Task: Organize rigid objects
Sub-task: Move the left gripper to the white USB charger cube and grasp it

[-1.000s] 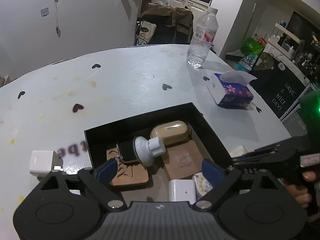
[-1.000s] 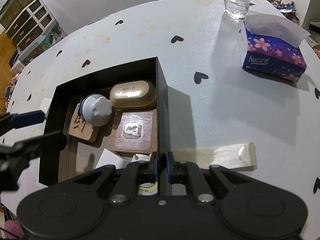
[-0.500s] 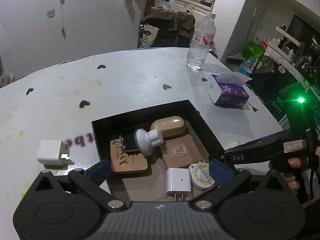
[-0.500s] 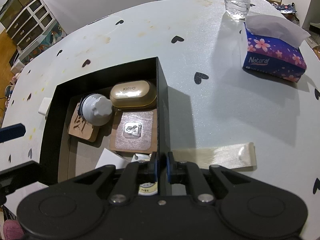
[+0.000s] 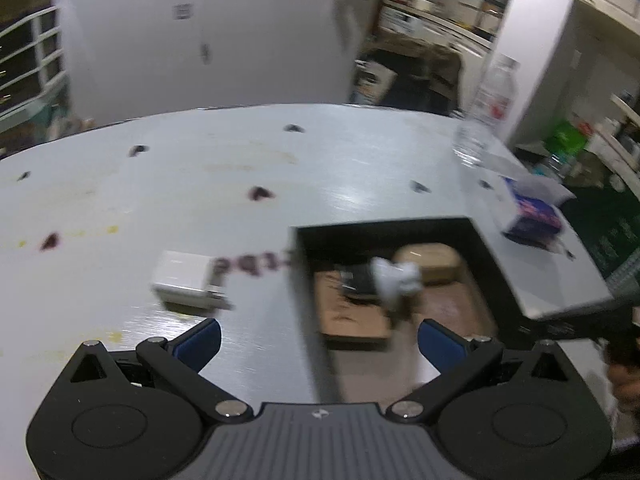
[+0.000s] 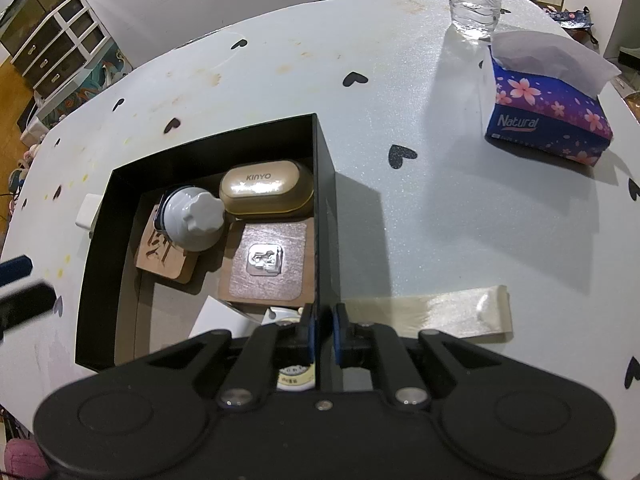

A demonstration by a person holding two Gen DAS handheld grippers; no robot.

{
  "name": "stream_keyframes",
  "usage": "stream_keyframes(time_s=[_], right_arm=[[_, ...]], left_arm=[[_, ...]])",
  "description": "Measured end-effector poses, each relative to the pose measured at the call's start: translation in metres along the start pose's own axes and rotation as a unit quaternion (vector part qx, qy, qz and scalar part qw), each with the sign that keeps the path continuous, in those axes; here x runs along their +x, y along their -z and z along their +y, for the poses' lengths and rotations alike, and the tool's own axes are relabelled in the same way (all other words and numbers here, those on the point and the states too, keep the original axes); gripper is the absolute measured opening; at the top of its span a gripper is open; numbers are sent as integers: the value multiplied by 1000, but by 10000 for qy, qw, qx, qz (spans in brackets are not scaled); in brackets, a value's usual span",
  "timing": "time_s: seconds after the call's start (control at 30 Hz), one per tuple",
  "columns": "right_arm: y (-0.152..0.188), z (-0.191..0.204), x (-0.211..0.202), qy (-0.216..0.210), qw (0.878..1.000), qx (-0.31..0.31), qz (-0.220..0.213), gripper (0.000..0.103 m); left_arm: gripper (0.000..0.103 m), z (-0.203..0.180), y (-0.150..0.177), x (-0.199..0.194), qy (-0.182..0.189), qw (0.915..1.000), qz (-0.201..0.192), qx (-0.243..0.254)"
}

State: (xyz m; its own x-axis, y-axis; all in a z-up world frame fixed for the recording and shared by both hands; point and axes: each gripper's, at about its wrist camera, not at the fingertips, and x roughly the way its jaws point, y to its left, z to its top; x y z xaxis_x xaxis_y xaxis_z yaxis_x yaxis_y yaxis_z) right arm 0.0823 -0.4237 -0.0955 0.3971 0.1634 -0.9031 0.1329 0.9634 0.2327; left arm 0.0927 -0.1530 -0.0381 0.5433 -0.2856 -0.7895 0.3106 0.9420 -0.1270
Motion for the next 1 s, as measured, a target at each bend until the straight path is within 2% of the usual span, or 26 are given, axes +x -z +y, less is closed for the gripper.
stream_keyframes(time_s=[0.13, 0.33, 0.5, 0.67, 0.8, 0.87, 0.93, 1.0], right_arm=[[0, 0, 0, 0, 10000, -1, 0, 9], [0, 0, 0, -1, 10000, 5, 1, 9], [0, 0, 1, 3, 10000, 10, 12, 9], [0, 0, 3, 4, 10000, 18, 23, 9], [0, 0, 4, 9, 10000, 17, 40, 10], [0, 0, 5, 18, 10000, 8, 49, 10], [-1, 0, 6, 17, 10000, 6, 54, 10], [-1, 0, 6, 15, 10000, 9, 53, 10]], left_arm=[[103, 29, -5, 9, -362, 9991, -136, -150], [103, 69, -13, 34, -780, 9968, -191, -12], [97, 81, -18, 57, -796, 9962, -126, 336], [95, 75, -20, 81, -668, 9944, 55, 823], [90, 71, -20, 98, -746, 9922, 165, 983], [83, 71, -20, 104, -729, 9917, 222, 1033], [69, 71, -20, 110, -779, 9908, 290, 1066], [67, 74, -20, 112, -735, 9919, 279, 995]])
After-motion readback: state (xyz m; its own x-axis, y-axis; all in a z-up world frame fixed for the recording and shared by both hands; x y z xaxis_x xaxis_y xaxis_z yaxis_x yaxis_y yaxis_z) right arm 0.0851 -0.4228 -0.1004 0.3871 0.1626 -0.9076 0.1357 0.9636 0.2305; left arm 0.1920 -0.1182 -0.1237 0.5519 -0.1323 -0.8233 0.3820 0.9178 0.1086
